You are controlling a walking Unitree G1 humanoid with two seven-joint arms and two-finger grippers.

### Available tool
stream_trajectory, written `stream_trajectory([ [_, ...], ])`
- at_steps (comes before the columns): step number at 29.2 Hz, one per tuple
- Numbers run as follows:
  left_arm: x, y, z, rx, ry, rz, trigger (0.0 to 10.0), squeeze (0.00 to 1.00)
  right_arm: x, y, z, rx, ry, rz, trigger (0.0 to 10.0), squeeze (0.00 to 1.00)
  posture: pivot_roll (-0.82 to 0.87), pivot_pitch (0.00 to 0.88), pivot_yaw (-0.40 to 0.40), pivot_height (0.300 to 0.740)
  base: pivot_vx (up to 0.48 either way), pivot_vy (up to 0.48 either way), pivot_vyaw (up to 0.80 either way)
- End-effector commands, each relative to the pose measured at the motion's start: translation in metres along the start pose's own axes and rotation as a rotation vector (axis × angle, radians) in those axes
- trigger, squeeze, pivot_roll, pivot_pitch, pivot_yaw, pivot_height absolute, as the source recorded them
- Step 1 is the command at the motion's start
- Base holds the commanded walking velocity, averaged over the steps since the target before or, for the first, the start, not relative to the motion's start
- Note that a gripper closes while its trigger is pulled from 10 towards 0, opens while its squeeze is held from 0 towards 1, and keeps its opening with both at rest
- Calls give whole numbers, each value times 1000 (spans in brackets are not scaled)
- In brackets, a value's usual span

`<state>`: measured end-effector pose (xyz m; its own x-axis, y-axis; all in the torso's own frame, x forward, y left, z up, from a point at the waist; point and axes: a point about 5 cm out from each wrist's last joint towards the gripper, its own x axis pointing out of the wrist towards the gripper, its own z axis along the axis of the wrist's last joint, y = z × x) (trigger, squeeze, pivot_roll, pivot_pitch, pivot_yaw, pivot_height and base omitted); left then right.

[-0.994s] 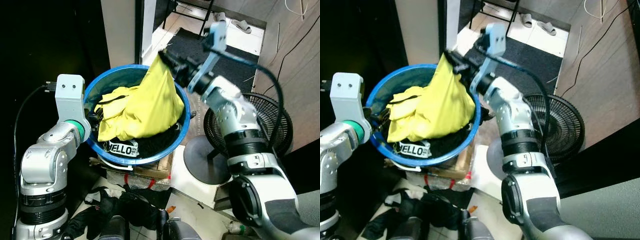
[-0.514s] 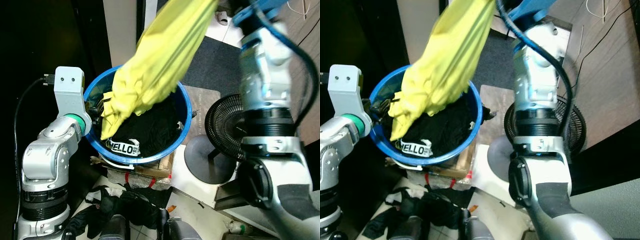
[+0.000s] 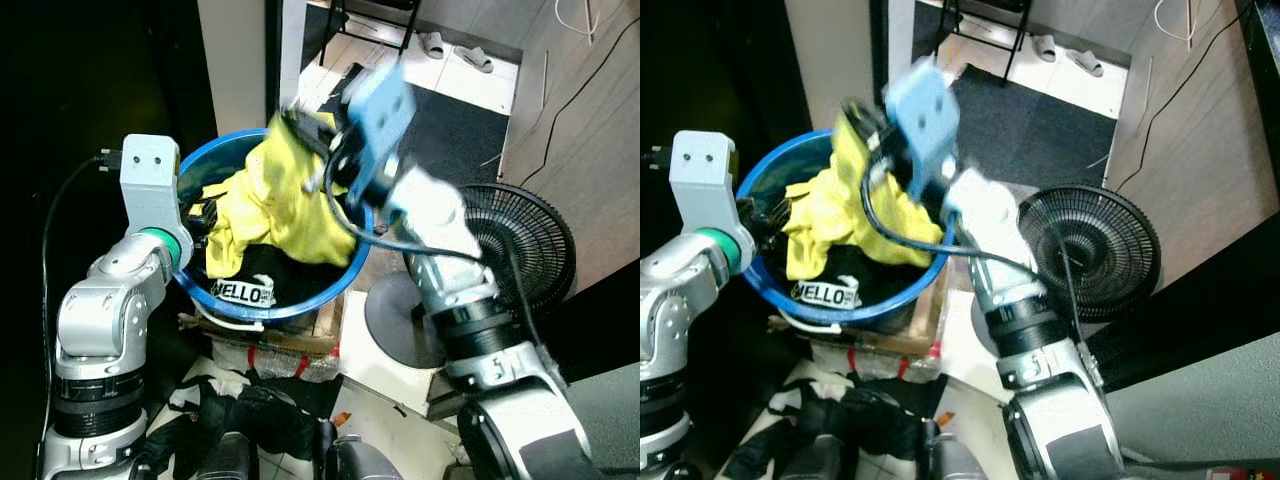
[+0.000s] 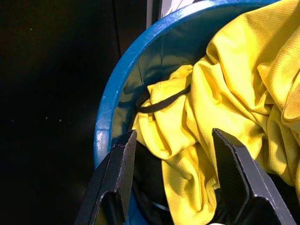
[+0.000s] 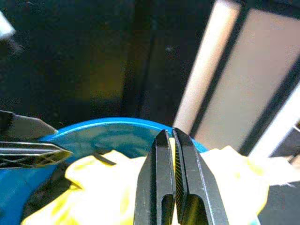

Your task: Clothes washing

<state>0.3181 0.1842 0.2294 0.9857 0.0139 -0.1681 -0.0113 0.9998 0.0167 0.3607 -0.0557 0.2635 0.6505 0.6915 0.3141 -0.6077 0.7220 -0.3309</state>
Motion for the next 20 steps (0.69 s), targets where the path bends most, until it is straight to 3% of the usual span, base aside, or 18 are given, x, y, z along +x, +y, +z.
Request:
stream_trajectory([
  [1, 1, -1, -5, -2, 14, 0, 10000, 0, -5, -8, 2, 4, -11, -37, 10000, 0, 97, 155, -30, 740, 0, 0, 0],
  [4, 1, -1, -5, -2, 14, 1, 10000, 0, -7, -10, 2, 11, -7, -43, 10000, 0, 97, 155, -30, 740, 0, 0, 0],
  [5, 1, -1, -6, -2, 16, 1, 10000, 0, -14, -12, 0, 32, 5, -31, 10000, 176, 88, 158, -30, 740, 0, 0, 0],
  [8, 2, -1, -6, -3, 18, 1, 10000, 0, -19, -12, -2, 49, 12, -19, 10000, 176, 86, 159, -30, 740, 0, 0, 0],
  [9, 2, -1, -7, -4, 21, 1, 10000, 0, -22, -11, -4, 81, 19, -8, 10000, 1000, 86, 159, -30, 740, 0, 0, 0],
  [20, 2, 0, -8, -6, 24, 6, 10000, 0, -15, -17, -37, 328, 167, -103, 10000, 1000, 94, 166, -37, 740, 0, 0, 0],
])
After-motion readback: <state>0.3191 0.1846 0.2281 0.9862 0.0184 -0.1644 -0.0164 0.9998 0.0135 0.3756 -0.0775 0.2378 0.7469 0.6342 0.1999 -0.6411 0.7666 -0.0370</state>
